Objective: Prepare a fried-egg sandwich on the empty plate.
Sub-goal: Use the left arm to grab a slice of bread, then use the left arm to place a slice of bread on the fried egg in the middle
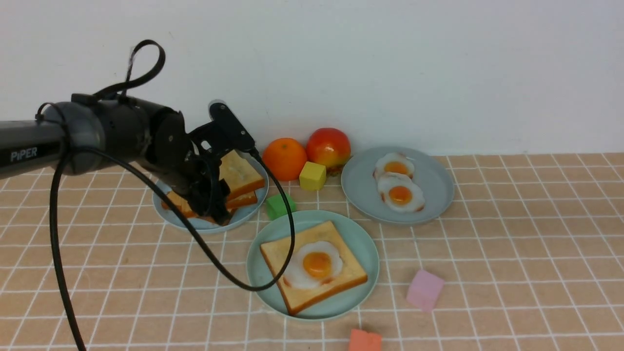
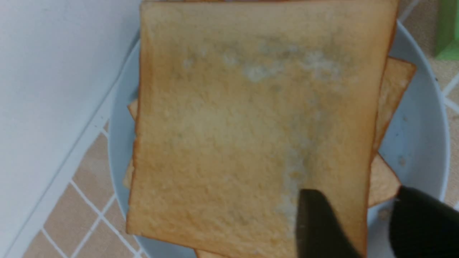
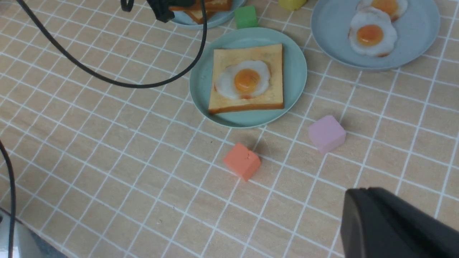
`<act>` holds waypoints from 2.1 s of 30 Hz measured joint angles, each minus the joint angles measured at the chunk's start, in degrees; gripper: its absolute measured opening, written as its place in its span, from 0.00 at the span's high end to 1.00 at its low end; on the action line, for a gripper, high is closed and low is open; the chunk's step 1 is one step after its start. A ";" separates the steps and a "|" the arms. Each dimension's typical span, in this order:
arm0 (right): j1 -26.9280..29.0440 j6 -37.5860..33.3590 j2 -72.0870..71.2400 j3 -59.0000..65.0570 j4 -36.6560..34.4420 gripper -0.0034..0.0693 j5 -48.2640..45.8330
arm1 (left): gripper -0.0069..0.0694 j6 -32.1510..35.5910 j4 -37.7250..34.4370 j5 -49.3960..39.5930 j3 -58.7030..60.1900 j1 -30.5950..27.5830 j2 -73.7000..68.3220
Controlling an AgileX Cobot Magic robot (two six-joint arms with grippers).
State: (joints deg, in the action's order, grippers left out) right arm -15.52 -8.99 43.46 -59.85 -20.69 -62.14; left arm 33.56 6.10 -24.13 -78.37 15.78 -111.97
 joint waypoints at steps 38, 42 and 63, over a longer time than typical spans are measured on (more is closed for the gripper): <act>0.00 -0.05 0.00 0.00 -3.12 0.91 -1.89 | 0.36 -3.67 7.00 -1.92 -0.24 -0.25 -2.33; 0.00 -0.53 0.00 0.00 -3.12 0.91 -1.84 | 0.40 -3.67 7.43 -1.65 -0.48 -0.25 -2.91; 0.00 -1.13 0.00 0.00 -3.57 0.91 -2.14 | 0.69 -10.59 5.69 -8.54 -0.42 6.84 10.77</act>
State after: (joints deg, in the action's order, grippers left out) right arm -15.52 -10.13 43.46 -59.85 -24.26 -64.28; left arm 22.97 11.79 -32.66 -78.79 22.63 -101.20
